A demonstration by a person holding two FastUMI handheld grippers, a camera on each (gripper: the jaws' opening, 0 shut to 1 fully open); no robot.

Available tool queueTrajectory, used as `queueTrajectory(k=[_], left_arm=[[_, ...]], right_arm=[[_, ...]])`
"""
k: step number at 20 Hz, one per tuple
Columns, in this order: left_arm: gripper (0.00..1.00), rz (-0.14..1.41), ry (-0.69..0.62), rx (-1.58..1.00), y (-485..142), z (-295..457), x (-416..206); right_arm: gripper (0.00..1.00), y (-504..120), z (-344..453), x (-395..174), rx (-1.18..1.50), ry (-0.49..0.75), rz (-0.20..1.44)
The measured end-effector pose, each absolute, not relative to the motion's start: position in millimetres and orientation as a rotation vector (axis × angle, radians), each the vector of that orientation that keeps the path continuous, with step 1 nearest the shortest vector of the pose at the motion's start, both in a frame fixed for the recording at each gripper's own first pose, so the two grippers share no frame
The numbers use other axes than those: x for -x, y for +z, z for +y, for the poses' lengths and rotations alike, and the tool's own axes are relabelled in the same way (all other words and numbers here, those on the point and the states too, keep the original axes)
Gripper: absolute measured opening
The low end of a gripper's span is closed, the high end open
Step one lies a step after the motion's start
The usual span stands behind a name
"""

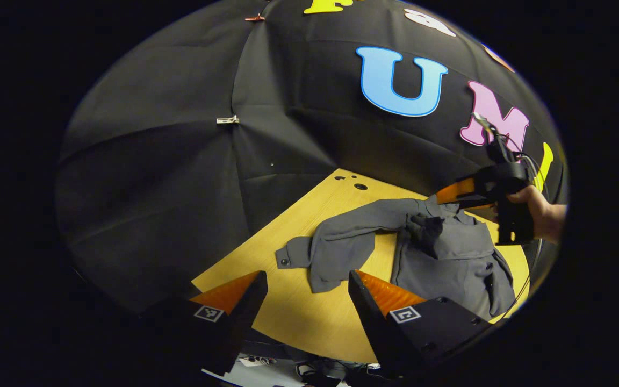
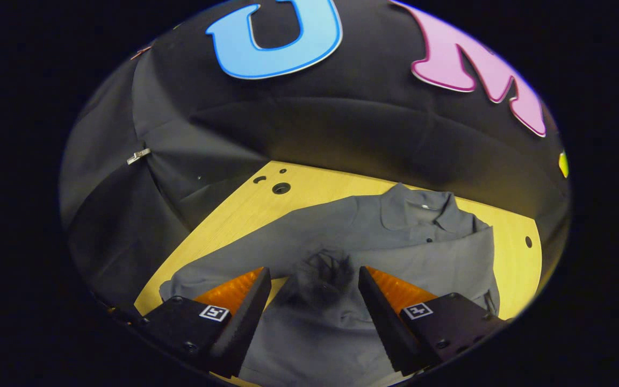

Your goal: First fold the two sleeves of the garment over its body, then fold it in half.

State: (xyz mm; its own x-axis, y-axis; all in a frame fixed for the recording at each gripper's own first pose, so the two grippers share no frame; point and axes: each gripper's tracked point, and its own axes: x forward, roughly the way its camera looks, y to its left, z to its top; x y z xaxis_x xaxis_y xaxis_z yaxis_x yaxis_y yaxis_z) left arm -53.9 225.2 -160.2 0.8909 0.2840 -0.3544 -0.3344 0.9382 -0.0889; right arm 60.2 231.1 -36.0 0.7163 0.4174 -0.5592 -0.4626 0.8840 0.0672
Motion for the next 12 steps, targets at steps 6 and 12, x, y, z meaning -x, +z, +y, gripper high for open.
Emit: queueTrajectory(k=[6, 12], left_arm=[[0.96, 0.390, 0.290, 0.154, -190, 242, 1], [0.96, 0.472, 0.250, 0.141, -220, 246, -55]], right_arm=[[0.99, -24, 137, -36, 0.063, 0.357, 0.577], [0.99, -26, 53, 3, 0.011, 0.232, 0.602]])
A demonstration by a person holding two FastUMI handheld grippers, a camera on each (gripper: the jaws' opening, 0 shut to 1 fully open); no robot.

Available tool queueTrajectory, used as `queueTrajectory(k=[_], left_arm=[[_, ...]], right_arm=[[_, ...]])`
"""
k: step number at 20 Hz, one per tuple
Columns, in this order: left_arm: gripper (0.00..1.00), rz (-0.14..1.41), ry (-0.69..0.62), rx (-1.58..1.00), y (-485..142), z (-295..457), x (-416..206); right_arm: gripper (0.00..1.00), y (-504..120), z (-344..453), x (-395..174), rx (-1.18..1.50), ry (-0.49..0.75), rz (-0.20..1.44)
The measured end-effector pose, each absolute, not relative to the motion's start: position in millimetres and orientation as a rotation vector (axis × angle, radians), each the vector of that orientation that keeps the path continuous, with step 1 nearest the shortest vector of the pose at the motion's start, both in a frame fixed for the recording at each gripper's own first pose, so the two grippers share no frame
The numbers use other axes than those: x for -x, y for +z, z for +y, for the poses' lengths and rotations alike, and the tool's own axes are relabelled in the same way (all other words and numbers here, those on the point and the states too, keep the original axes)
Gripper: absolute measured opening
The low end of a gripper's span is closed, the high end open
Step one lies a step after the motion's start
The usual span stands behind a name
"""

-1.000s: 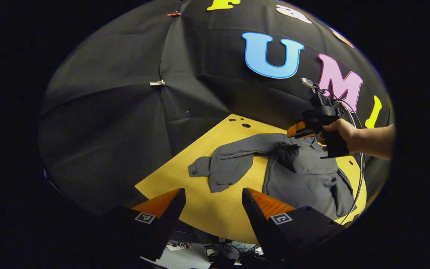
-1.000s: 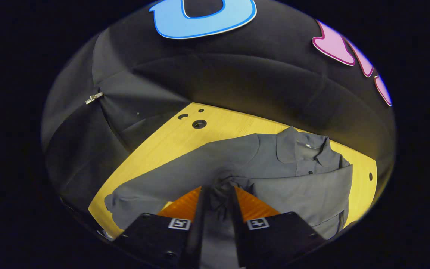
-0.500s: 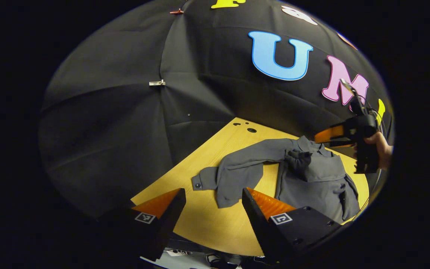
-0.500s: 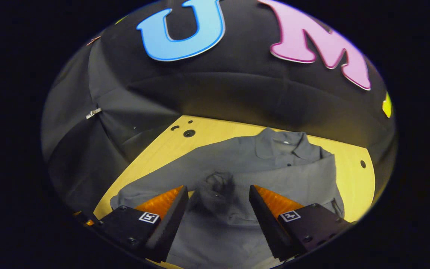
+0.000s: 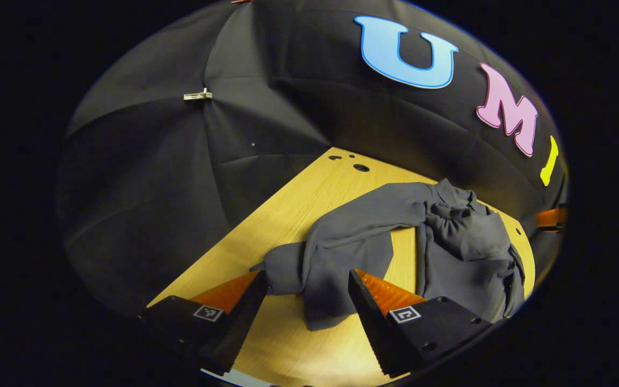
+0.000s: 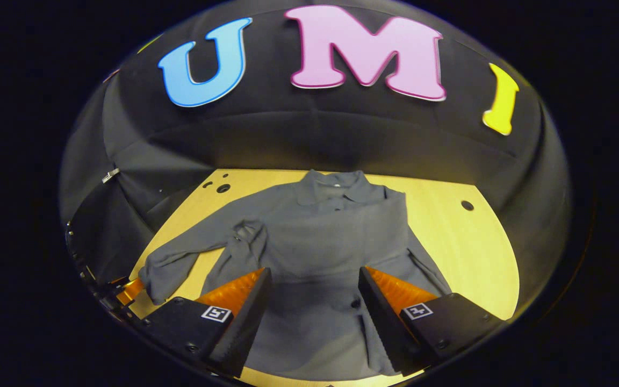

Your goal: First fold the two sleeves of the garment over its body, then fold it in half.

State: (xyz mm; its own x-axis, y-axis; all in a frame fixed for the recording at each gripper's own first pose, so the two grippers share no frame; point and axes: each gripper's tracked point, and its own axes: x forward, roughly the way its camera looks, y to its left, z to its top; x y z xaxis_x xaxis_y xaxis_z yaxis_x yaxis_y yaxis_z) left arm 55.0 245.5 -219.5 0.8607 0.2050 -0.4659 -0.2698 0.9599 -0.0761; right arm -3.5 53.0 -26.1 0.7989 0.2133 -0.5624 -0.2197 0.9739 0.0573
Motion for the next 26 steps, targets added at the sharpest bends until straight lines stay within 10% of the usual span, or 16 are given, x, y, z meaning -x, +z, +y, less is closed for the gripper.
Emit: queueTrajectory(k=[15, 17, 20, 22, 26], left_arm=[[0.92, 0.650, 0.215, -0.030, -274, 235, -90], [0.79, 0.669, 0.184, -0.039, -276, 226, -93], [0.28, 0.696, 0.174, -0.080, -274, 212, -95], [0.11, 0.710, 0.197, -0.089, -274, 209, -99], [0.05, 0.626, 0.278, 0.075, -246, 206, -104]], right_arm=[[0.99, -59, -82, 92, -0.053, 0.066, 0.687], [0.99, -69, -90, 99, -0.055, 0.065, 0.718], [0.99, -80, -95, 100, -0.073, 0.067, 0.738], [0.99, -85, -98, 99, -0.080, 0.075, 0.741], [0.99, -91, -115, 97, -0.088, 0.091, 0.750]])
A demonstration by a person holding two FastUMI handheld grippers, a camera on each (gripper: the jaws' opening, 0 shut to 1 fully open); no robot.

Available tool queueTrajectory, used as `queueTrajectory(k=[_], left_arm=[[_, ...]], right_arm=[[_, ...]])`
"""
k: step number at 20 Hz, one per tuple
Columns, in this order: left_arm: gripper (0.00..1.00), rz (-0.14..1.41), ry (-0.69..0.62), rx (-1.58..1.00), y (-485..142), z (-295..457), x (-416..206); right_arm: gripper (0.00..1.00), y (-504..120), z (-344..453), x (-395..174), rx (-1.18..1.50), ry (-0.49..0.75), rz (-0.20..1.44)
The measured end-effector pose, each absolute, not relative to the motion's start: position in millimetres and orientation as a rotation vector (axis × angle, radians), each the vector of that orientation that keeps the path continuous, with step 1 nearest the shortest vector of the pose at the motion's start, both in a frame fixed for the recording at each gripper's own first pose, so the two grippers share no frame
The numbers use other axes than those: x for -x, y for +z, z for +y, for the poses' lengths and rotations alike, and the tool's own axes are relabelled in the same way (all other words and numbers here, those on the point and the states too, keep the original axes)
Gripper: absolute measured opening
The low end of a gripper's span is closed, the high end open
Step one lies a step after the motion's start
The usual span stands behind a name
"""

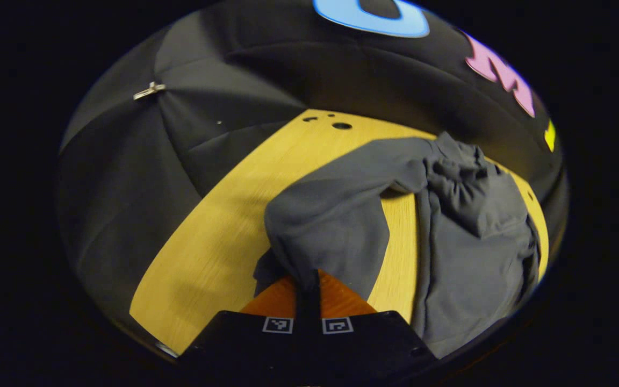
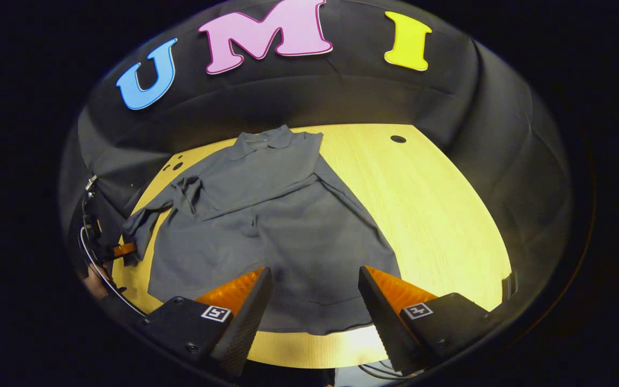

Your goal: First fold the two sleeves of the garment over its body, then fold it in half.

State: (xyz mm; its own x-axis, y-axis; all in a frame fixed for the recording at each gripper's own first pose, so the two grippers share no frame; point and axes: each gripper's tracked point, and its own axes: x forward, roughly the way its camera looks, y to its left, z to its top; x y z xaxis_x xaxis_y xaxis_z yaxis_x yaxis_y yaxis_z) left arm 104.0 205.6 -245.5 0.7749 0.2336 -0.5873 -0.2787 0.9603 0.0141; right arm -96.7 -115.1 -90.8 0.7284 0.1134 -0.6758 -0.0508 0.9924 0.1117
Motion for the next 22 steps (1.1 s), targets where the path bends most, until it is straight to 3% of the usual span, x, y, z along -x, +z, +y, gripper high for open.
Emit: queueTrajectory(k=[6, 14, 22], left_arm=[[0.05, 0.542, 0.272, 0.067, -184, 178, -118], [0.05, 0.362, 0.131, 0.054, -89, 72, -171], [0.05, 0.347, -0.030, 0.124, -73, -54, -210]], right_arm=[[0.99, -104, -132, 86, -0.127, 0.109, 0.763], [0.99, -126, -162, 78, -0.148, 0.118, 0.792], [0.99, -146, -199, 71, -0.202, 0.103, 0.833]])
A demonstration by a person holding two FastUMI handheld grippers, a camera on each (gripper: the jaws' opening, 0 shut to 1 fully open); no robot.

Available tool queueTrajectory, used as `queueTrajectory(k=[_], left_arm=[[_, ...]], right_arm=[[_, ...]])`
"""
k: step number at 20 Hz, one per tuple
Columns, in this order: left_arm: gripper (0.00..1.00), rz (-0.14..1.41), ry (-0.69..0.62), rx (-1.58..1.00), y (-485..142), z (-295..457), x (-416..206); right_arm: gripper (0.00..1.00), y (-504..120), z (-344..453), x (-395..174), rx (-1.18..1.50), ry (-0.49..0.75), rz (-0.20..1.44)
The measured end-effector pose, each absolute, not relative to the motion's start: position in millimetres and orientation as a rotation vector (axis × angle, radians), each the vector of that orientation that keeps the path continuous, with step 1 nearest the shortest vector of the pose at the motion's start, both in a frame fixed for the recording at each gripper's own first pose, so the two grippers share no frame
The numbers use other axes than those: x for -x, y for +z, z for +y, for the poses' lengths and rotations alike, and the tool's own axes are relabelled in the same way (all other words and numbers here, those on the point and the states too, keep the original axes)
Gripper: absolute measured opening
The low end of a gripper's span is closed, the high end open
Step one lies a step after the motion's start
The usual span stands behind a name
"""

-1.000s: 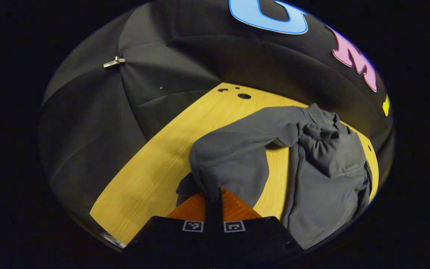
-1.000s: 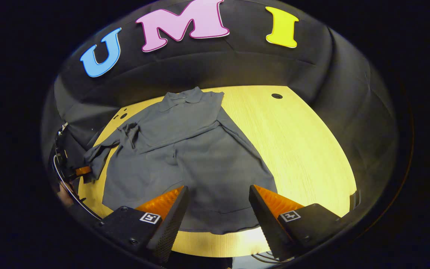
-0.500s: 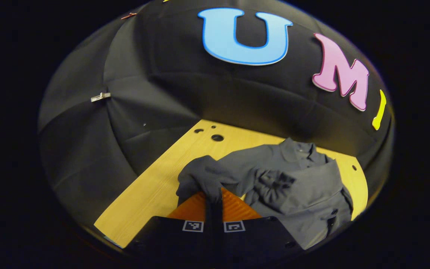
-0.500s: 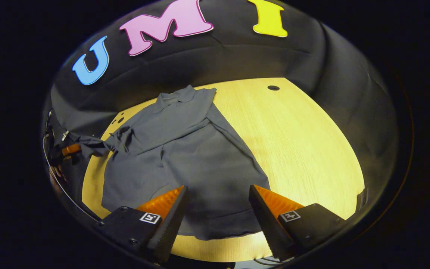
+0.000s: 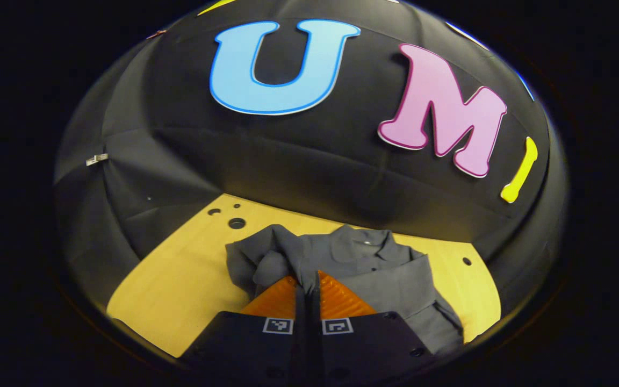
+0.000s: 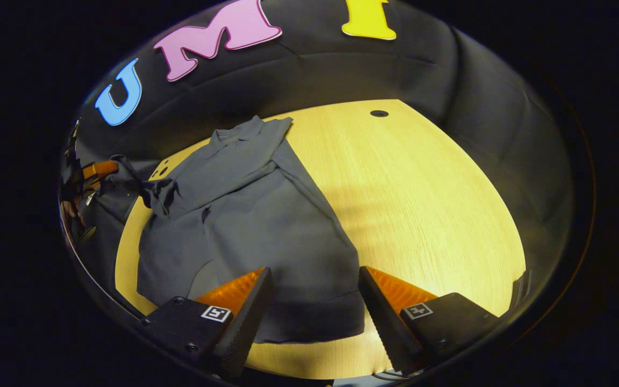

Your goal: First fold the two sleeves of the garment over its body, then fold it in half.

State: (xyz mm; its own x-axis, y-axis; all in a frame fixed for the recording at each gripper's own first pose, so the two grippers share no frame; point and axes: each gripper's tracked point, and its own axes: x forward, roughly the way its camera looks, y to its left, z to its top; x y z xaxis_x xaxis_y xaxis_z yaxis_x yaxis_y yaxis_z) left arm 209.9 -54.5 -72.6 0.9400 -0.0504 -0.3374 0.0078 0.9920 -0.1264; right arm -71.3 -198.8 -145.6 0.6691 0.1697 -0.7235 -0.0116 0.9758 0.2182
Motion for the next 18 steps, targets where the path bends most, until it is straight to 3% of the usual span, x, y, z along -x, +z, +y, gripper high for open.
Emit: queueTrajectory(k=[8, 18], left_arm=[[0.05, 0.371, -0.213, 0.113, -90, -193, -236], [0.07, 0.463, -0.285, 0.062, -151, -285, -268]], right_arm=[[0.99, -165, -225, 66, -0.205, 0.136, 0.890], [0.99, -174, -236, 64, -0.222, 0.128, 0.935]])
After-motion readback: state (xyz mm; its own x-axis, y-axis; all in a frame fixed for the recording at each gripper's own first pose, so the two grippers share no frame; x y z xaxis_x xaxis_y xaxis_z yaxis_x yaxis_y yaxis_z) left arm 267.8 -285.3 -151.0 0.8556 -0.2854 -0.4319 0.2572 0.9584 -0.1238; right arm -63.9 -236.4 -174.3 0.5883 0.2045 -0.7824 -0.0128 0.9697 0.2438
